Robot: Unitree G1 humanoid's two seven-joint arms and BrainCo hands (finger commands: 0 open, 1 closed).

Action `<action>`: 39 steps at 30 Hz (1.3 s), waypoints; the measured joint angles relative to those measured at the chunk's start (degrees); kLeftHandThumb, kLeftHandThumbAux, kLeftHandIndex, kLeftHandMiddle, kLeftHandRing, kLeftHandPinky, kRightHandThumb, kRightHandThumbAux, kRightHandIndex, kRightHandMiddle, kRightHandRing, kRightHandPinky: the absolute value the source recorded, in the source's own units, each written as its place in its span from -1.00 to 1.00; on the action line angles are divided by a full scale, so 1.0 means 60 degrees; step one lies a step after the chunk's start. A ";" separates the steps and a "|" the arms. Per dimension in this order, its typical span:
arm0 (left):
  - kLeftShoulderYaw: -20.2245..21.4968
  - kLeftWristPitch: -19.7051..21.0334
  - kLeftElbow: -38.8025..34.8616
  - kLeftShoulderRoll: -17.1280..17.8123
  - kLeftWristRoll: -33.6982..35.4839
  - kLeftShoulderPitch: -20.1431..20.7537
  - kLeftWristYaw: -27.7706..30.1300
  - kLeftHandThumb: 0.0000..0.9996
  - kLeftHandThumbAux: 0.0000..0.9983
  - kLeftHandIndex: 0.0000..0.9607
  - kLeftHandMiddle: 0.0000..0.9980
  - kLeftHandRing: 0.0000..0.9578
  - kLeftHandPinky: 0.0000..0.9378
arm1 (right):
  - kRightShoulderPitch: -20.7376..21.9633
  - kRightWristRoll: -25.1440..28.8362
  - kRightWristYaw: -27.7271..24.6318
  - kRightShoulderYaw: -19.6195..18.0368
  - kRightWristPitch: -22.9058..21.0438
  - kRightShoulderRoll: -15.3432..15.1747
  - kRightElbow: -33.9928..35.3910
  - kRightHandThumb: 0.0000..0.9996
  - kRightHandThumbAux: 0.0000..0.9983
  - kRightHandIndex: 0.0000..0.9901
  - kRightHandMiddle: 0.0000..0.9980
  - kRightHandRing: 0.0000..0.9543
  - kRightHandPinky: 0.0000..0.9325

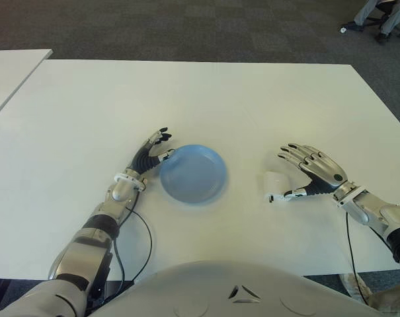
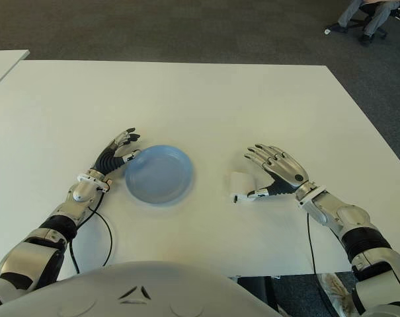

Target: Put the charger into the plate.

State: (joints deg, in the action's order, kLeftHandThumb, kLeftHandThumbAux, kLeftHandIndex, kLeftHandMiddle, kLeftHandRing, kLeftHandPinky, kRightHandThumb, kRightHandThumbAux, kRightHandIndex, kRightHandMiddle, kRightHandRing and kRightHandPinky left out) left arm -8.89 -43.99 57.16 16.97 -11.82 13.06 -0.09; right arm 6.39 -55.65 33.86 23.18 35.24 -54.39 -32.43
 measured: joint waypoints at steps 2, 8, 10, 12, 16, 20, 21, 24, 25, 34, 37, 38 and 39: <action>-0.0002 0.0006 -0.0002 -0.0006 0.0001 0.0009 0.0016 -1.00 0.02 -0.83 -0.60 -0.60 -0.66 | -0.0291 0.0334 -0.0305 -0.0219 -0.0005 -0.0053 0.0480 -0.67 -0.71 -1.00 -1.00 -1.00 -1.00; 0.0001 0.0029 0.0000 -0.0007 0.0006 0.0011 0.0023 -1.00 0.02 -0.84 -0.61 -0.61 -0.69 | -0.1405 0.1399 -0.1338 -0.1148 -0.0042 -0.0305 0.2444 -0.70 -0.69 -1.00 -1.00 -1.00 -1.00; 0.0002 0.0041 0.0003 -0.0011 0.0007 0.0010 0.0024 -1.00 0.02 -0.84 -0.61 -0.60 -0.68 | -0.1708 0.1631 -0.1643 -0.1454 -0.0139 -0.0330 0.2888 -0.70 -0.69 -1.00 -1.00 -1.00 -1.00; 0.0002 0.0047 0.0004 -0.0014 0.0008 0.0010 0.0024 -1.00 0.02 -0.84 -0.61 -0.60 -0.68 | -0.1920 0.1783 -0.1871 -0.1677 -0.0228 -0.0332 0.3191 -0.70 -0.69 -1.00 -1.00 -1.00 -1.00; 0.0000 0.0048 0.0006 -0.0023 0.0006 0.0013 0.0024 -1.00 0.01 -0.84 -0.61 -0.60 -0.67 | -0.2272 0.1941 -0.2216 -0.2067 -0.0327 -0.0322 0.3573 -0.68 -0.70 -1.00 -1.00 -1.00 -1.00; -0.0001 0.0048 0.0005 -0.0022 0.0005 0.0018 0.0024 -1.00 -0.01 -0.83 -0.59 -0.58 -0.64 | -0.2626 0.2044 -0.2409 -0.2471 -0.0417 -0.0297 0.3946 -0.66 -0.72 -1.00 -1.00 -1.00 -1.00; -0.0002 0.0048 0.0005 -0.0023 0.0005 0.0018 0.0024 -1.00 -0.01 -0.83 -0.59 -0.58 -0.64 | -0.2693 0.2050 -0.2434 -0.2552 -0.0428 -0.0287 0.4023 -0.66 -0.72 -1.00 -1.00 -1.00 -1.00; -0.0004 0.0050 0.0005 -0.0024 0.0004 0.0020 0.0024 -1.00 -0.02 -0.83 -0.59 -0.58 -0.64 | -0.2877 0.2054 -0.2519 -0.2759 -0.0453 -0.0256 0.4230 -0.65 -0.72 -1.00 -1.00 -1.00 -1.00; -0.0005 0.0051 0.0005 -0.0022 0.0004 0.0020 0.0024 -1.00 -0.02 -0.83 -0.59 -0.58 -0.64 | -0.2931 0.2051 -0.2550 -0.2817 -0.0456 -0.0241 0.4290 -0.65 -0.72 -1.00 -1.00 -1.00 -1.00; -0.0020 0.0049 0.0005 -0.0022 -0.0002 0.0020 0.0010 -1.00 -0.10 -0.82 -0.58 -0.56 -0.63 | -0.3272 0.1894 -0.2598 -0.3026 -0.0462 -0.0065 0.4479 -0.64 -0.72 -1.00 -1.00 -1.00 -1.00; -0.0043 0.0048 0.0005 -0.0020 -0.0014 0.0020 -0.0022 -1.00 -0.12 -0.81 -0.57 -0.55 -0.61 | -0.3313 0.1856 -0.2598 -0.3026 -0.0457 -0.0009 0.4446 -0.64 -0.72 -1.00 -1.00 -1.00 -1.00; -0.0052 0.0048 0.0004 -0.0018 -0.0020 0.0021 -0.0029 -1.00 -0.12 -0.81 -0.56 -0.54 -0.61 | -0.3317 0.1851 -0.2597 -0.3027 -0.0455 0.0009 0.4429 -0.63 -0.72 -1.00 -1.00 -1.00 -1.00; -0.0060 0.0048 0.0002 -0.0010 -0.0023 0.0021 -0.0036 -1.00 -0.12 -0.81 -0.56 -0.54 -0.61 | -0.3321 0.1843 -0.2597 -0.3027 -0.0454 0.0027 0.4416 -0.63 -0.72 -1.00 -1.00 -1.00 -1.00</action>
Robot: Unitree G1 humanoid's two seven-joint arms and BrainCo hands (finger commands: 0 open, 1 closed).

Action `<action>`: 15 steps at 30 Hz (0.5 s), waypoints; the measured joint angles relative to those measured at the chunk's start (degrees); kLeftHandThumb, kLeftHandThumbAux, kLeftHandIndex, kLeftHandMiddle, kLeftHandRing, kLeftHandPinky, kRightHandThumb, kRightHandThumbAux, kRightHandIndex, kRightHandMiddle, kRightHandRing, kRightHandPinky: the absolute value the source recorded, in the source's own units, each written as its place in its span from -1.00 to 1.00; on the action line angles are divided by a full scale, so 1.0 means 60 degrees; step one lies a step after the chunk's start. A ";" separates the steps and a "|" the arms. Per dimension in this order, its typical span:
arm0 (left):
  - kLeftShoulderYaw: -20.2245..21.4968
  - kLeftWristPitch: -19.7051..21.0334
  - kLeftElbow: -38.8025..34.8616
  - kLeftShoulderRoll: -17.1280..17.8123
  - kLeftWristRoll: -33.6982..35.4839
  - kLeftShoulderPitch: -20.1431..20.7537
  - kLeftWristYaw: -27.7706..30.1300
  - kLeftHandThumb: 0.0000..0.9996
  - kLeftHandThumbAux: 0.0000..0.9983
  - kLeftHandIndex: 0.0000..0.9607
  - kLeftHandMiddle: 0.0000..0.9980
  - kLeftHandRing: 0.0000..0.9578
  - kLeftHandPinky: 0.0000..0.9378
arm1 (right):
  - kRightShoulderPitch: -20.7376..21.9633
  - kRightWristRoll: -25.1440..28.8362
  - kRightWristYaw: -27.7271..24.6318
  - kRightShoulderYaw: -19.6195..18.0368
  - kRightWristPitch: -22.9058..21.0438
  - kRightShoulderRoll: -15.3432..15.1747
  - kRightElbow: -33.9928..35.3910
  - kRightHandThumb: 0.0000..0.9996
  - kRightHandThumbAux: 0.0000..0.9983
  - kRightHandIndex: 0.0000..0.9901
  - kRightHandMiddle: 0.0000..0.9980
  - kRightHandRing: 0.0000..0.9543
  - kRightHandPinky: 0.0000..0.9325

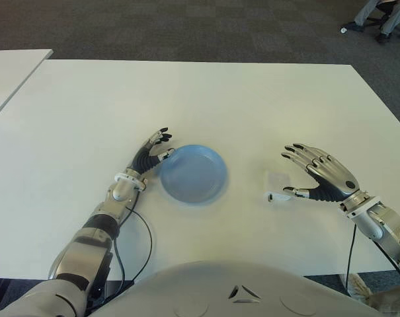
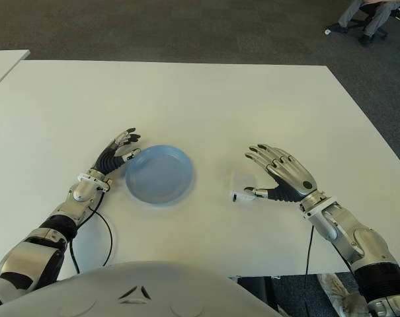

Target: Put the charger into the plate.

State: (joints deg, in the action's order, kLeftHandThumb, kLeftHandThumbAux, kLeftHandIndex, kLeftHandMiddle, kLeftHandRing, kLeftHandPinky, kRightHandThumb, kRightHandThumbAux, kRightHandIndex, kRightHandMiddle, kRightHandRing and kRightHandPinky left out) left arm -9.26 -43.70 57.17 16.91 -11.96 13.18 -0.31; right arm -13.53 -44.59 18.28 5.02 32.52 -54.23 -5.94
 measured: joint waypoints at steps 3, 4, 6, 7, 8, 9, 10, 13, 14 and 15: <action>-0.0023 0.0001 -0.0004 0.0019 -0.0011 0.0000 -0.0012 -1.00 -0.09 -0.81 -0.55 -0.53 -0.60 | -0.0018 -0.0007 -0.0001 0.0000 0.0005 0.0042 -0.0020 -0.62 -0.72 -1.00 -1.00 -1.00 -1.00; -0.0028 0.0001 -0.0006 0.0022 -0.0011 0.0001 -0.0014 -1.00 -0.09 -0.81 -0.54 -0.53 -0.60 | -0.0026 -0.0008 -0.0002 0.0000 0.0007 0.0056 -0.0023 -0.62 -0.72 -1.00 -1.00 -1.00 -1.00; -0.0032 0.0001 -0.0006 0.0026 -0.0011 0.0001 -0.0014 -1.00 -0.06 -0.82 -0.55 -0.53 -0.62 | -0.0040 -0.0014 -0.0006 0.0000 0.0008 0.0080 -0.0030 -0.62 -0.72 -1.00 -1.00 -1.00 -1.00; -0.0032 0.0002 -0.0006 0.0026 -0.0011 0.0001 -0.0014 -1.00 -0.05 -0.82 -0.55 -0.53 -0.62 | -0.0048 -0.0020 -0.0009 0.0000 0.0008 0.0089 -0.0032 -0.62 -0.72 -1.00 -1.00 -1.00 -1.00; -0.0032 0.0002 -0.0006 0.0026 -0.0011 0.0002 -0.0014 -1.00 -0.05 -0.82 -0.55 -0.53 -0.62 | -0.0060 -0.0024 -0.0014 0.0000 0.0008 0.0096 -0.0032 -0.62 -0.72 -1.00 -1.00 -1.00 -1.00; -0.0032 0.0002 -0.0006 0.0025 -0.0011 0.0002 -0.0014 -1.00 -0.04 -0.82 -0.55 -0.54 -0.63 | -0.0072 -0.0028 -0.0022 0.0000 0.0008 0.0100 -0.0033 -0.62 -0.72 -1.00 -1.00 -1.00 -1.00; -0.0032 0.0002 -0.0006 0.0025 -0.0011 0.0003 -0.0014 -1.00 -0.04 -0.83 -0.56 -0.54 -0.63 | -0.0086 -0.0036 -0.0034 0.0000 0.0008 0.0104 -0.0033 -0.62 -0.72 -1.00 -1.00 -1.00 -1.00; -0.0032 0.0002 -0.0006 0.0026 -0.0008 0.0003 -0.0014 -1.00 -0.02 -0.83 -0.57 -0.56 -0.64 | -0.0140 -0.0071 -0.0045 0.0000 0.0007 0.0111 -0.0038 -0.62 -0.71 -1.00 -1.00 -1.00 -1.00; -0.0032 0.0002 -0.0006 0.0026 -0.0007 0.0003 -0.0014 -1.00 -0.02 -0.83 -0.57 -0.56 -0.65 | -0.0166 -0.0090 -0.0045 0.0001 0.0007 0.0118 -0.0043 -0.63 -0.71 -1.00 -1.00 -1.00 -1.00; -0.0032 0.0003 -0.0006 0.0026 -0.0006 0.0003 -0.0014 -1.00 -0.01 -0.84 -0.58 -0.56 -0.65 | -0.0197 -0.0106 -0.0045 0.0003 0.0008 0.0125 -0.0051 -0.63 -0.71 -1.00 -1.00 -1.00 -1.00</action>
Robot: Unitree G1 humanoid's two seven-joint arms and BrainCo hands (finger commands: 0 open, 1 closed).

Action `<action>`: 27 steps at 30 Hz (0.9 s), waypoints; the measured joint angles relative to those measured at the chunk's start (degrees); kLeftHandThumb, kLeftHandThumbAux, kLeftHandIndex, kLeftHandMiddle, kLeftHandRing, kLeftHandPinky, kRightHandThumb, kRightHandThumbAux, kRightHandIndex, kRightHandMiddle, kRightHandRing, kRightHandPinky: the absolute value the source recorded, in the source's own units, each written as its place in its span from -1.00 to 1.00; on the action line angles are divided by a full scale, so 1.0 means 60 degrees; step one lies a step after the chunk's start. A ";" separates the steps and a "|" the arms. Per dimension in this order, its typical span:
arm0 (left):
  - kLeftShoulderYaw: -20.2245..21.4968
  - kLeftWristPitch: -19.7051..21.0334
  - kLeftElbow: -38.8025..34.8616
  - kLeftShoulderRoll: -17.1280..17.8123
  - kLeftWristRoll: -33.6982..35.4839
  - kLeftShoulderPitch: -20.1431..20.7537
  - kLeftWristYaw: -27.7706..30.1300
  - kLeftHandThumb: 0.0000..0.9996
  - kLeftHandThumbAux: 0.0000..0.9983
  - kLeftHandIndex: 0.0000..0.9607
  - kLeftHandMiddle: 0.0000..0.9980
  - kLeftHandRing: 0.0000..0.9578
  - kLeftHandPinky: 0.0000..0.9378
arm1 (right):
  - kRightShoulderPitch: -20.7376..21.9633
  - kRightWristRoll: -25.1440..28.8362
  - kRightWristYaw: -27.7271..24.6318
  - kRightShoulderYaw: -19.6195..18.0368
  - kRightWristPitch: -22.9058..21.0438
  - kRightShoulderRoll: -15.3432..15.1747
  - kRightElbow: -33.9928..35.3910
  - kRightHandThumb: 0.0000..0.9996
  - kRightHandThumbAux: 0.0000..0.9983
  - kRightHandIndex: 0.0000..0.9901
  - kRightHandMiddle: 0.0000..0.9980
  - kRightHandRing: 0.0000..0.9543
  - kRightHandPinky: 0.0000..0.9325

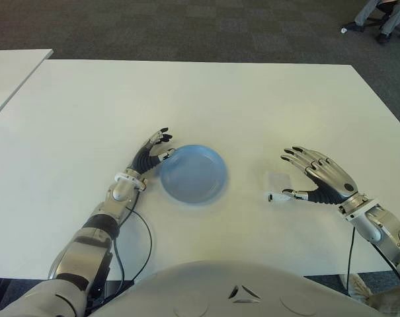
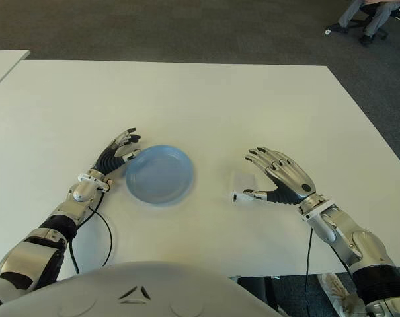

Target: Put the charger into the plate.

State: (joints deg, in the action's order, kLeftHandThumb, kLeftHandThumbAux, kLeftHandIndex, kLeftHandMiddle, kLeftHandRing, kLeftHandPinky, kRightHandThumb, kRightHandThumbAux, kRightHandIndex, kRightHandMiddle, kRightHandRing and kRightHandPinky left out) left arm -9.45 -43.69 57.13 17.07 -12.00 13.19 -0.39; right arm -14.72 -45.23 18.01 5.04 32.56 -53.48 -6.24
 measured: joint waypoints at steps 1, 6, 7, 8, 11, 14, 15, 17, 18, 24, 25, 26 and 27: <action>0.0000 0.0000 0.0000 0.0000 0.0002 0.0000 0.0000 -1.00 -0.01 -0.84 -0.58 -0.57 -0.65 | -0.0028 -0.0023 0.0000 0.0002 0.0000 0.0007 -0.0014 -0.63 -0.71 -1.00 -1.00 -1.00 -1.00; 0.0001 0.0001 -0.0002 0.0009 0.0009 -0.0004 0.0000 -1.00 0.00 -0.83 -0.59 -0.58 -0.66 | -0.0021 -0.0180 0.0044 0.0070 0.0007 0.0066 -0.0247 -0.64 -0.70 -1.00 -1.00 -1.00 -1.00; 0.0001 0.0002 -0.0002 0.0012 0.0010 -0.0007 0.0001 -1.00 0.00 -0.83 -0.59 -0.58 -0.66 | 0.0070 -0.0302 0.0144 0.0153 0.0024 0.0106 -0.0444 -0.64 -0.70 -1.00 -1.00 -1.00 -1.00; 0.0001 0.0002 -0.0002 0.0013 0.0012 -0.0008 0.0001 -1.00 0.00 -0.83 -0.59 -0.58 -0.67 | 0.0155 -0.0393 0.0219 0.0222 0.0029 0.0141 -0.0622 -0.64 -0.70 -1.00 -1.00 -1.00 -1.00; 0.0001 0.0002 -0.0005 0.0015 0.0017 -0.0011 0.0002 -1.00 0.01 -0.84 -0.60 -0.59 -0.67 | 0.0477 -0.0776 0.0577 0.0516 0.0040 0.0298 -0.1282 -0.63 -0.71 -1.00 -1.00 -1.00 -1.00; 0.0001 0.0002 -0.0008 0.0014 0.0021 -0.0011 0.0003 -1.00 0.01 -0.83 -0.60 -0.60 -0.67 | 0.0689 -0.1062 0.0854 0.0734 0.0046 0.0424 -0.1665 -0.63 -0.71 -1.00 -1.00 -1.00 -1.00; 0.0001 0.0002 -0.0011 0.0014 0.0023 -0.0011 0.0003 -1.00 0.01 -0.83 -0.60 -0.60 -0.67 | 0.0732 -0.1118 0.0948 0.0815 0.0061 0.0433 -0.1728 -0.63 -0.72 -1.00 -1.00 -1.00 -1.00; 0.0001 0.0002 -0.0011 0.0014 0.0025 -0.0011 0.0004 -1.00 0.01 -0.82 -0.60 -0.60 -0.67 | 0.0809 -0.1238 0.1106 0.0899 0.0094 0.0441 -0.1827 -0.63 -0.72 -1.00 -1.00 -1.00 -1.00; 0.0002 0.0002 -0.0011 0.0015 0.0025 -0.0011 0.0004 -1.00 0.01 -0.82 -0.60 -0.60 -0.66 | 0.0856 -0.1281 0.1182 0.0946 0.0105 0.0441 -0.1877 -0.63 -0.72 -1.00 -1.00 -1.00 -1.00; 0.0000 0.0002 -0.0011 0.0017 0.0024 -0.0013 0.0004 -1.00 0.01 -0.82 -0.60 -0.60 -0.67 | 0.1155 -0.1518 0.1564 0.1234 0.0128 0.0442 -0.2155 -0.63 -0.73 -1.00 -1.00 -1.00 -1.00; -0.0001 0.0002 -0.0011 0.0017 0.0024 -0.0013 0.0004 -1.00 0.01 -0.82 -0.60 -0.60 -0.67 | 0.1192 -0.1546 0.1608 0.1265 0.0145 0.0442 -0.2208 -0.63 -0.73 -1.00 -1.00 -1.00 -1.00; -0.0001 0.0002 -0.0011 0.0017 0.0024 -0.0013 0.0004 -1.00 0.01 -0.82 -0.60 -0.60 -0.67 | 0.1231 -0.1576 0.1651 0.1302 0.0165 0.0440 -0.2253 -0.63 -0.73 -1.00 -1.00 -1.00 -1.00; -0.0001 0.0002 -0.0012 0.0018 0.0024 -0.0013 0.0004 -1.00 0.01 -0.82 -0.60 -0.60 -0.67 | 0.1268 -0.1602 0.1682 0.1338 0.0178 0.0439 -0.2290 -0.63 -0.73 -1.00 -1.00 -1.00 -1.00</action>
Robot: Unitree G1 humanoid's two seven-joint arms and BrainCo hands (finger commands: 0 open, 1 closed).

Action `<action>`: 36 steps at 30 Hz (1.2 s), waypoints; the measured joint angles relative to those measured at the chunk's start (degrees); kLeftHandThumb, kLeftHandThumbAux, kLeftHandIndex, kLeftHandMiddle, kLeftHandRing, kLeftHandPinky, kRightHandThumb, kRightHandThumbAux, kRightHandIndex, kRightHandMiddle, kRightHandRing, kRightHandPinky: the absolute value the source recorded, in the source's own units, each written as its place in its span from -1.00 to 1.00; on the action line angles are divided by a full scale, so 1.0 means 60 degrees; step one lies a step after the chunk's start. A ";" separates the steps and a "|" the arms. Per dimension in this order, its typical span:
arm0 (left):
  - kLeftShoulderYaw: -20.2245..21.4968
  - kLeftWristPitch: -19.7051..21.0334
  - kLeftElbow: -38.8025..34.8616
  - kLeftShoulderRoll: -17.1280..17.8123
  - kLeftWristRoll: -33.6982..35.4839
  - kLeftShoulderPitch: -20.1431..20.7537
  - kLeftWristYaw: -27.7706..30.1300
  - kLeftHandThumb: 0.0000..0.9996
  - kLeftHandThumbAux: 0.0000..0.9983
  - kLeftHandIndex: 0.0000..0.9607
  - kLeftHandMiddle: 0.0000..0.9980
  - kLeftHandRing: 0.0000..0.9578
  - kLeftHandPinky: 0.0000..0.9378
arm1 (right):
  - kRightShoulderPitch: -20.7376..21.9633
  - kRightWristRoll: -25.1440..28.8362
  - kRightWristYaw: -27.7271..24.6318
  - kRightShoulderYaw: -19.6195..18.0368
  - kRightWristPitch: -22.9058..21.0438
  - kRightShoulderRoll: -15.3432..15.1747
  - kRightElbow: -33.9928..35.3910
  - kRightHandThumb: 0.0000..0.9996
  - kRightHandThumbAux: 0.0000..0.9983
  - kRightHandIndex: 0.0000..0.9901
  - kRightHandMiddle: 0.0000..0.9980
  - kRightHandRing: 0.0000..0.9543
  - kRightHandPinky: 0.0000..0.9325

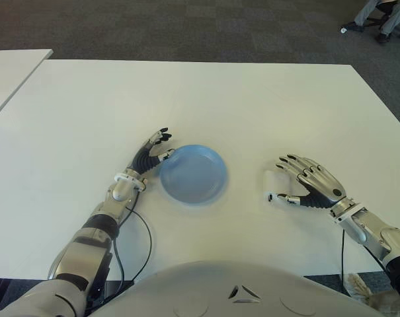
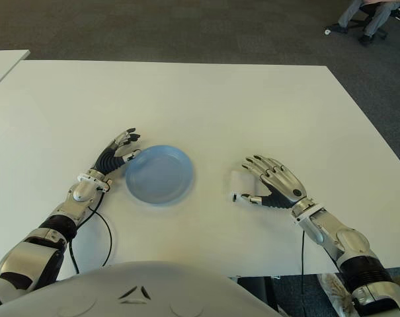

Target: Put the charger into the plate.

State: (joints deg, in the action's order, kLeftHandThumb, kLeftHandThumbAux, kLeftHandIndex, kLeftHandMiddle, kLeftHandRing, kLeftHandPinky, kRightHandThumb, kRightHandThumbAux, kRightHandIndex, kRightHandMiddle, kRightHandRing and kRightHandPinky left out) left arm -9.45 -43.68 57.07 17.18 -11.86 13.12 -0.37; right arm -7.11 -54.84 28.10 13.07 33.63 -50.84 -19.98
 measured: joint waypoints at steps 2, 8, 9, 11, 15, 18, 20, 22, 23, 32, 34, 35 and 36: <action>0.0000 0.0000 0.0000 0.0002 0.0000 0.0000 0.0000 -1.00 0.01 -0.83 -0.60 -0.60 -0.67 | 0.0075 -0.0042 0.0056 0.0089 0.0009 -0.0004 -0.0060 -0.63 -0.73 -1.00 -1.00 -1.00 -1.00; -0.0003 0.0000 -0.0007 0.0005 0.0000 -0.0001 0.0000 -1.00 -0.01 -0.83 -0.60 -0.58 -0.65 | 0.0333 -0.0311 0.0216 0.0435 0.0009 -0.0005 -0.0342 -0.61 -0.73 -1.00 -1.00 -1.00 -1.00; -0.0003 0.0000 -0.0007 0.0005 0.0000 -0.0003 0.0000 -1.00 -0.02 -0.83 -0.59 -0.58 -0.65 | 0.0374 -0.0364 0.0243 0.0494 0.0009 -0.0006 -0.0389 -0.60 -0.73 -1.00 -1.00 -1.00 -1.00; -0.0002 -0.0001 -0.0009 0.0005 0.0001 -0.0006 0.0000 -1.00 -0.03 -0.83 -0.59 -0.58 -0.65 | 0.0456 -0.0454 0.0309 0.0615 0.0008 -0.0012 -0.0468 -0.59 -0.74 -1.00 -1.00 -1.00 -1.00; -0.0001 -0.0001 -0.0012 0.0005 0.0013 -0.0007 0.0019 -1.00 -0.04 -0.84 -0.59 -0.58 -0.66 | 0.0559 -0.0604 0.0396 0.0767 0.0006 -0.0027 -0.0592 -0.57 -0.74 -1.00 -1.00 -1.00 -1.00; 0.0000 0.0000 -0.0019 0.0005 0.0025 -0.0012 0.0026 -1.00 -0.05 -0.84 -0.58 -0.57 -0.66 | 0.0616 -0.0662 0.0472 0.0841 -0.0001 -0.0049 -0.0634 -0.56 -0.75 -1.00 -1.00 -1.00 -1.00; 0.0000 -0.0001 -0.0030 0.0007 0.0029 -0.0021 0.0027 -1.00 -0.05 -0.84 -0.58 -0.57 -0.66 | 0.0662 -0.0702 0.0506 0.0895 -0.0015 -0.0065 -0.0662 -0.56 -0.75 -1.00 -1.00 -1.00 -1.00; 0.0000 -0.0001 -0.0045 0.0011 0.0030 -0.0034 0.0027 -1.00 -0.05 -0.85 -0.58 -0.57 -0.66 | 0.0725 -0.0741 0.0532 0.0961 -0.0028 -0.0074 -0.0702 -0.56 -0.74 -1.00 -1.00 -1.00 -1.00; 0.0000 0.0000 -0.0062 0.0013 0.0030 -0.0044 0.0028 -1.00 -0.06 -0.85 -0.58 -0.57 -0.66 | 0.0762 -0.0751 0.0540 0.0994 -0.0036 -0.0075 -0.0729 -0.56 -0.74 -1.00 -1.00 -1.00 -1.00; -0.0001 0.0002 -0.0214 0.0027 0.0029 -0.0135 0.0077 -1.00 -0.07 -0.85 -0.57 -0.56 -0.65 | 0.0977 -0.0764 0.0598 0.1208 -0.0110 -0.0077 -0.0912 -0.57 -0.74 -1.00 -1.00 -1.00 -1.00; 0.0000 0.0006 -0.0238 0.0032 0.0031 -0.0151 0.0098 -1.00 -0.07 -0.85 -0.58 -0.56 -0.65 | 0.0988 -0.0773 0.0613 0.1255 -0.0118 -0.0079 -0.0931 -0.58 -0.73 -1.00 -1.00 -1.00 -1.00; 0.0000 0.0013 -0.0252 0.0035 0.0035 -0.0159 0.0113 -1.00 -0.07 -0.85 -0.58 -0.56 -0.66 | 0.0996 -0.0785 0.0628 0.1289 -0.0129 -0.0081 -0.0942 -0.58 -0.73 -1.00 -1.00 -1.00 -1.00; 0.0000 0.0021 -0.0266 0.0036 0.0041 -0.0167 0.0120 -1.00 -0.07 -0.85 -0.58 -0.57 -0.66 | 0.1011 -0.0802 0.0650 0.1333 -0.0153 -0.0081 -0.0960 -0.58 -0.73 -1.00 -1.00 -1.00 -1.00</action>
State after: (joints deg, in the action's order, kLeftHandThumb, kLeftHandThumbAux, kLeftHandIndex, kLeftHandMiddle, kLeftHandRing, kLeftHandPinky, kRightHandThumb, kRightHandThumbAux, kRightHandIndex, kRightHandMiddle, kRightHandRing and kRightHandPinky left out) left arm -9.45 -43.55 55.47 17.39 -11.61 12.11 0.35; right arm -1.04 -59.65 32.00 21.07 32.71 -51.33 -25.74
